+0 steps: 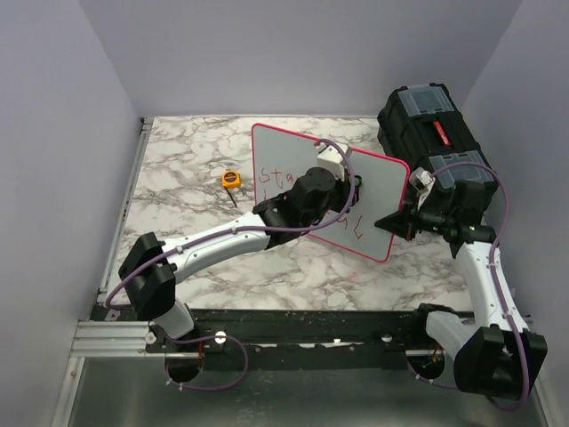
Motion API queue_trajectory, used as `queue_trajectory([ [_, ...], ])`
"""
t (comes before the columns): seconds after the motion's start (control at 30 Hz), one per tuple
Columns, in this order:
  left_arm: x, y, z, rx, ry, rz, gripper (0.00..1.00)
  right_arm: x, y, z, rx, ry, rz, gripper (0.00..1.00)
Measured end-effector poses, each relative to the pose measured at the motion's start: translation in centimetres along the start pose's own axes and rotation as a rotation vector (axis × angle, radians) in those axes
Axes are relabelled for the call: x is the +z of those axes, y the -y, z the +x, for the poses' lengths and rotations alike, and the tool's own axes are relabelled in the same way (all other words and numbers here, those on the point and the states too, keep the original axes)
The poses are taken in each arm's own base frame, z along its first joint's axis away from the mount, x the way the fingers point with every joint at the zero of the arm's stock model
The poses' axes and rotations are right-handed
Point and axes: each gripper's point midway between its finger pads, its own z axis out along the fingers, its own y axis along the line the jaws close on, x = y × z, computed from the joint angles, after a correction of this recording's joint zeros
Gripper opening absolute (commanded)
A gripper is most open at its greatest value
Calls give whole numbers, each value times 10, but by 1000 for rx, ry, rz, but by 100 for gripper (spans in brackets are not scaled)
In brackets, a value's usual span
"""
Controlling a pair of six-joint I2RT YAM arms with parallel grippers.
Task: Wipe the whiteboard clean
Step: Erase the whiteboard using the whiteboard eraser.
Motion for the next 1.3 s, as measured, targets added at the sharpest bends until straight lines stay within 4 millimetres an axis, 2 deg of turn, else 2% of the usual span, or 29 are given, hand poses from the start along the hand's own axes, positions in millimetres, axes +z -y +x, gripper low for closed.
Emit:
queue_trajectory([
  [0.13,0,-13,4,-11,6,-17,0,0,0,0,5,-1,4,0],
  [0.3,-8,-67,5,-41,8,-114,0,0,-1,0,11,-1,4,0],
  [0.37,-9,-72,3,-45,12,-124,0,0,-1,0,16,-1,4,1],
  [0.5,-10,-63,4,-41,11,-103,0,-1,-1,0,12,0,4,1],
  [0.73,-4,-10,23,-16,-20,12,0,-1,-1,-1,-3,0,5,0],
  [0.87,2,7,22,-6,-31,31,0,-2,0,0,7,-1,12,0],
  [1.03,5,0,17,-22,-27,8,0,-2,1,0,10,0,18,0],
  [1.3,3,-46,-4,-49,17,-71,0,-2,0,0,27,-1,18,1],
])
